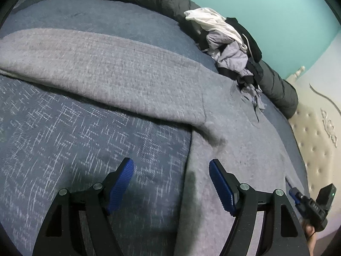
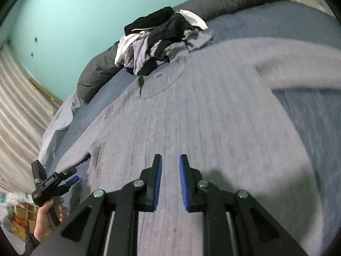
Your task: Fold clothes
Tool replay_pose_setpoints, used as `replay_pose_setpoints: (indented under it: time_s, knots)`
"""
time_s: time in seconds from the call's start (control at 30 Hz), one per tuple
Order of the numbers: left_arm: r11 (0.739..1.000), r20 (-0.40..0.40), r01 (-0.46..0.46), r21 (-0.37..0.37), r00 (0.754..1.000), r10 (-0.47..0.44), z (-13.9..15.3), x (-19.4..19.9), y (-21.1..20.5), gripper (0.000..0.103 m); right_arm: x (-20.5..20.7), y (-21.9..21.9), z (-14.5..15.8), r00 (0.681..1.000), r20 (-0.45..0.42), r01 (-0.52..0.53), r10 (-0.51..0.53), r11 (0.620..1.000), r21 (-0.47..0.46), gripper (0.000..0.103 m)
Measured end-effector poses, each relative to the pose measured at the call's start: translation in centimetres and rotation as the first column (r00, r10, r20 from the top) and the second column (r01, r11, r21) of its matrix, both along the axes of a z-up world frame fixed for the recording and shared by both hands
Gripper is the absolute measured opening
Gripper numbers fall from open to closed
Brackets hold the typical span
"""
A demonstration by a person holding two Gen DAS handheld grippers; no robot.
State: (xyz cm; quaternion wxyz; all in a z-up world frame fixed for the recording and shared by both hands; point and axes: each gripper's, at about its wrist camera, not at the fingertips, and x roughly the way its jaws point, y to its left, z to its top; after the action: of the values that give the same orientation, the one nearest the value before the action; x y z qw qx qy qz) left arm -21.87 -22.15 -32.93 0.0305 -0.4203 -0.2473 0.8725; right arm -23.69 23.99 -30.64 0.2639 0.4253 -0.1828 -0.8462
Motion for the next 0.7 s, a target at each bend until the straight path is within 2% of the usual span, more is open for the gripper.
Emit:
replay_pose_setpoints:
  time_s: [0.17, 0.43, 0.53, 0.7]
  knots:
    - [1.000, 0.026, 0.016, -0.022, 1.000, -0.015, 1.0, 1.7, 1.3, 0.077, 2.3, 0.4, -1.1, 0.999, 0.038, -0.010, 0.012, 0.999, -0.047, 0.016]
    - [0.994, 0.093, 0.094, -0.050, 0.992, -0.089, 3.1, 3.7, 3.5, 0.077, 1.9, 1.7, -0.2, 0.997, 0.072, -0.029, 0.037, 0.994, -0.107, 0.016]
    - [0.993, 0.102, 0.112, -0.040, 0.989, -0.108, 4.3, 4.8, 3.8, 0.077, 2.0, 2.7, 0.1, 0.993, 0.112, -0.023, 0.036, 0.993, -0.115, 0.020]
    - [0.988, 0.123, 0.139, -0.062, 0.984, -0.130, 5.4, 7.1, 3.9, 0.077, 3.3, 5.4, 2.1, 0.994, 0.091, -0.062, 0.065, 0.997, -0.040, 0.026]
